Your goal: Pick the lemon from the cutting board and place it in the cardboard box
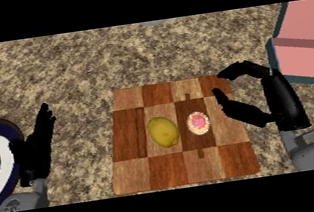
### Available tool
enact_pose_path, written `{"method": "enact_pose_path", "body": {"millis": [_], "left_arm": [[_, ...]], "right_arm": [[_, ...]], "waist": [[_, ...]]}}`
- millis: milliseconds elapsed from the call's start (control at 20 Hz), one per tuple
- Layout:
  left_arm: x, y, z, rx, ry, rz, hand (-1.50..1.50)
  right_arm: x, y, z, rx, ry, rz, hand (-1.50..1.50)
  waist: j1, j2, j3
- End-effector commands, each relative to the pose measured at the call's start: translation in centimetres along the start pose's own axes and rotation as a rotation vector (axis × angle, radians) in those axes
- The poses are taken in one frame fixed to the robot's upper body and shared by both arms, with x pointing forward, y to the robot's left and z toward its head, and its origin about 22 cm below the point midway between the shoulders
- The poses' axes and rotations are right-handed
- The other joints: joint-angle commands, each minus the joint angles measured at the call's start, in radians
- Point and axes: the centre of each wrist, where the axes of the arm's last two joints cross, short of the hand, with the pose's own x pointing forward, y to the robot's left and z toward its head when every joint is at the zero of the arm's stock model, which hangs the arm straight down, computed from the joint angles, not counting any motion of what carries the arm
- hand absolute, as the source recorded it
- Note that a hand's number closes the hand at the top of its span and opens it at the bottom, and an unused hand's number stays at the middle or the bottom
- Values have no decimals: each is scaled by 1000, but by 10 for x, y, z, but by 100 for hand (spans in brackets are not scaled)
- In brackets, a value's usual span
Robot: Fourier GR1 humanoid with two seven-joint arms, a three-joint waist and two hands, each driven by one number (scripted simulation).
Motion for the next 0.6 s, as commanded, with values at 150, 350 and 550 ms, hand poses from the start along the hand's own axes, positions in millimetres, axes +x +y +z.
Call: {"method": "enact_pose_path", "body": {"millis": [150, 350, 550], "left_arm": [[2, -9, -6, 51, 36, 17, 0], [6, -6, -6, 26, 26, 0, 0], [12, -1, -10, 29, 25, 16, 0]], "right_arm": [[28, 27, 49, -73, -75, 277, -150], [56, 1, 45, 26, 61, 435, -150], [93, -4, 52, 94, 156, 436, -150]], "waist": [[-5, 5, 5], [2, 6, 5], [10, 9, 6]]}}
